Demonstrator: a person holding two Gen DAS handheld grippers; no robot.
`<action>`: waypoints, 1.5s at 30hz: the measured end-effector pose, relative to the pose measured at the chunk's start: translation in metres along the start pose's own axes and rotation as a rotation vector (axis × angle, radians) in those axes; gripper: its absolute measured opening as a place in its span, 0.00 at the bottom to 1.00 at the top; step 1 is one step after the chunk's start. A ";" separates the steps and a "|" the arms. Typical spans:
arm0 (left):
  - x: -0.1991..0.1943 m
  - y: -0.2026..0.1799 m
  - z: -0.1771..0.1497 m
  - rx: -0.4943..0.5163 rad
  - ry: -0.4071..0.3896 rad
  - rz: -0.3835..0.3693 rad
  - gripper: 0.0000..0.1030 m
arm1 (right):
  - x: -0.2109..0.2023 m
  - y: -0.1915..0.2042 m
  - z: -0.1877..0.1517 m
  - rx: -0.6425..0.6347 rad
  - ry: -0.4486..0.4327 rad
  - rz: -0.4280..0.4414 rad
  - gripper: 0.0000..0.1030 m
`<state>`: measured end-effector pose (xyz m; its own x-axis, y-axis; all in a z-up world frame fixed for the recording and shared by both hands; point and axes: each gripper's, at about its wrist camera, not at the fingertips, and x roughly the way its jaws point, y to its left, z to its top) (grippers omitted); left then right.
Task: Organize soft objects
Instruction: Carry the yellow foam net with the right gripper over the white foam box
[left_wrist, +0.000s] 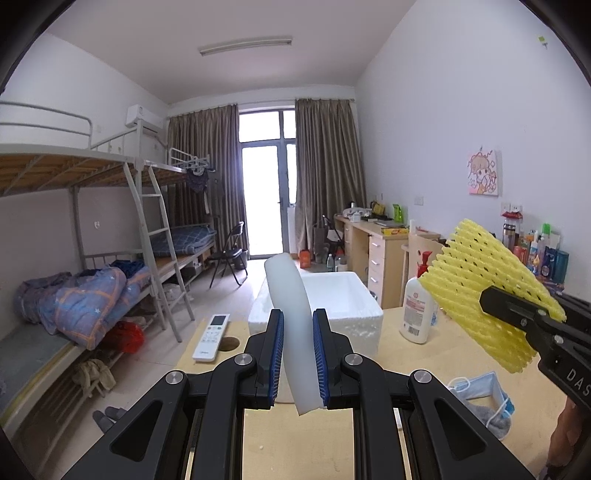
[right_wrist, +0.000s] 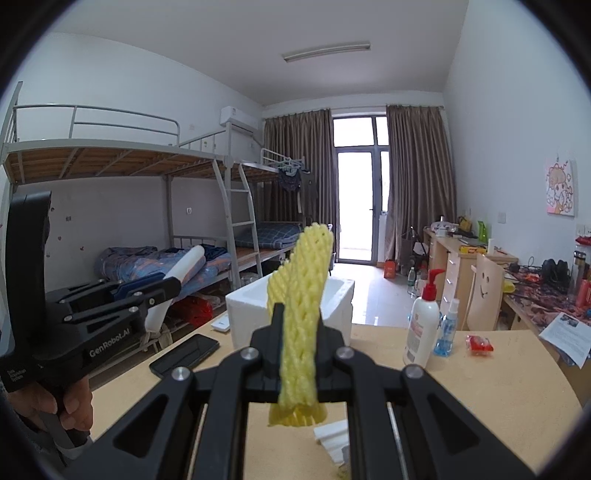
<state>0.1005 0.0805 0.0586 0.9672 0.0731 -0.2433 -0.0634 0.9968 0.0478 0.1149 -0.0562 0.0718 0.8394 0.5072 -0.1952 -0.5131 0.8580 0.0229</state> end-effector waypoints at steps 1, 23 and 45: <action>0.003 0.000 0.002 0.005 0.003 0.002 0.17 | 0.004 0.000 0.003 0.002 0.005 -0.003 0.14; 0.075 0.000 0.031 0.000 0.076 -0.052 0.17 | 0.064 -0.013 0.025 0.003 0.065 0.031 0.14; 0.153 0.000 0.048 -0.003 0.132 -0.085 0.17 | 0.116 -0.025 0.033 0.010 0.138 0.002 0.14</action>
<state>0.2608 0.0907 0.0680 0.9284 -0.0081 -0.3715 0.0163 0.9997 0.0191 0.2308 -0.0157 0.0809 0.8054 0.4934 -0.3284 -0.5122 0.8582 0.0332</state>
